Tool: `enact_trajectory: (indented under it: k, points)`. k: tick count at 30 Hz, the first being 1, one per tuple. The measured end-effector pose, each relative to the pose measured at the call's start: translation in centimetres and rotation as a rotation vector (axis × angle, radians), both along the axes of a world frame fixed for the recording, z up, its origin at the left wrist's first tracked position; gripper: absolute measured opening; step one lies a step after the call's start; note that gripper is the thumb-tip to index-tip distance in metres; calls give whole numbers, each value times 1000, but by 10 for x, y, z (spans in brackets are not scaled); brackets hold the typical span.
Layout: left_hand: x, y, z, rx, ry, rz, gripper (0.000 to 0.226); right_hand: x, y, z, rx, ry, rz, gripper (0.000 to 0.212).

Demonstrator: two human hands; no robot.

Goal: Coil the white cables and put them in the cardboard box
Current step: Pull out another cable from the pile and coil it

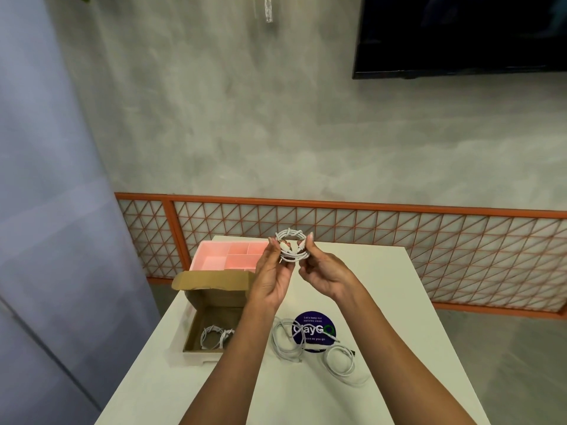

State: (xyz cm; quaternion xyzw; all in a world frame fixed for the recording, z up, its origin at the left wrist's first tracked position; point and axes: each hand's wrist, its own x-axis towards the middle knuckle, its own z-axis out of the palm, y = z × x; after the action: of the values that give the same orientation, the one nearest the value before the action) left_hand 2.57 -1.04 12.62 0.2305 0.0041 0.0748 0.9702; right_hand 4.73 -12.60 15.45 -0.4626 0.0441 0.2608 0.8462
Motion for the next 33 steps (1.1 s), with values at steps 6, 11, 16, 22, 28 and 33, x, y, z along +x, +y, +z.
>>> enact_trajectory:
  k: [6, 11, 16, 22, 28, 33]
  points:
    - [4, -4, 1, -71, -40, 14, 102, 1, 2, 4, 220, 144, 56, 30]
    - [1, -7, 5, -76, -9, 3, 20, 2, 3, -1, 250, 84, 93, 51]
    - [1, -3, 7, -133, -46, -41, 36, -5, 1, 0, 150, 12, 73, 37]
    - [0, -7, 15, -113, 123, 3, 25, -8, 0, 0, 165, -45, 33, 34]
    - [3, -2, 8, -45, 169, 8, 21, -9, 1, 0, 57, -141, 16, 37]
    - [-10, 11, 9, 570, 202, 109, 16, -9, -7, -12, -268, -316, -52, 24]
